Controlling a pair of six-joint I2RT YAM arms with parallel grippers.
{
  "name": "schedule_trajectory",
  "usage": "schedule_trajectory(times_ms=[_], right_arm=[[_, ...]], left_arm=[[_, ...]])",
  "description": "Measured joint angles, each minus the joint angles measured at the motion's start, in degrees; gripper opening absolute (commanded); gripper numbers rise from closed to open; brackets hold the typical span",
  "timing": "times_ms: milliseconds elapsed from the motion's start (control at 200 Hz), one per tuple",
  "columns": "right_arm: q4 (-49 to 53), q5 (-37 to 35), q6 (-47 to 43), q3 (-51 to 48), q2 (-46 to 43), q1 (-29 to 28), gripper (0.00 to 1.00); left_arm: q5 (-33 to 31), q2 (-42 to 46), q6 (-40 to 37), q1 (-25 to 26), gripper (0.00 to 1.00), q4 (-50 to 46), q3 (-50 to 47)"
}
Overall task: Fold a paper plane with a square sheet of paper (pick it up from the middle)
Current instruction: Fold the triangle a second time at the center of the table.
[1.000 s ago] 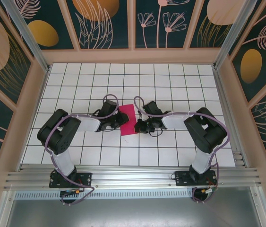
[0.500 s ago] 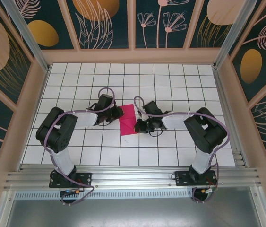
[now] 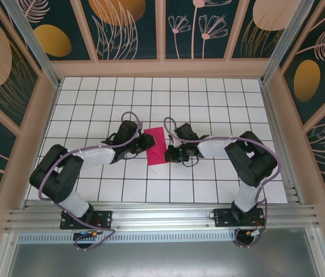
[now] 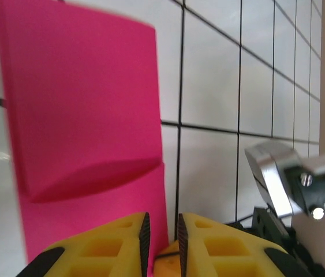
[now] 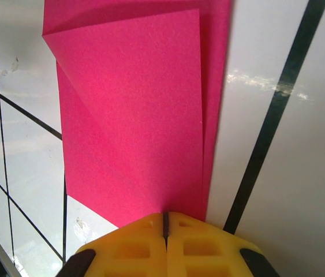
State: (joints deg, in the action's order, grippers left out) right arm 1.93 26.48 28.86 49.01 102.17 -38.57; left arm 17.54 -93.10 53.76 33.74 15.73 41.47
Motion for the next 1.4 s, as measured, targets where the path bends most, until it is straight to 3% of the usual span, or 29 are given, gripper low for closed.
schedule_trajectory(times_ms=[285,510,836,1401], right_arm=[[-0.61,0.94,0.0,-0.31,0.0,0.35,0.05],[-0.74,1.22,0.0,-0.44,0.0,0.63,0.05],[-0.76,1.01,-0.02,-0.59,0.0,0.7,0.05],[2.8,1.25,-1.16,4.39,-0.33,1.53,0.06]], left_arm=[[3.17,-9.25,2.32,1.97,0.2,3.43,0.66],[2.75,-9.55,2.91,2.08,0.19,3.56,1.81],[-3.04,-9.77,2.4,2.05,0.19,-2.23,4.09],[-3.04,-9.68,1.79,0.37,0.16,-2.32,3.87]])
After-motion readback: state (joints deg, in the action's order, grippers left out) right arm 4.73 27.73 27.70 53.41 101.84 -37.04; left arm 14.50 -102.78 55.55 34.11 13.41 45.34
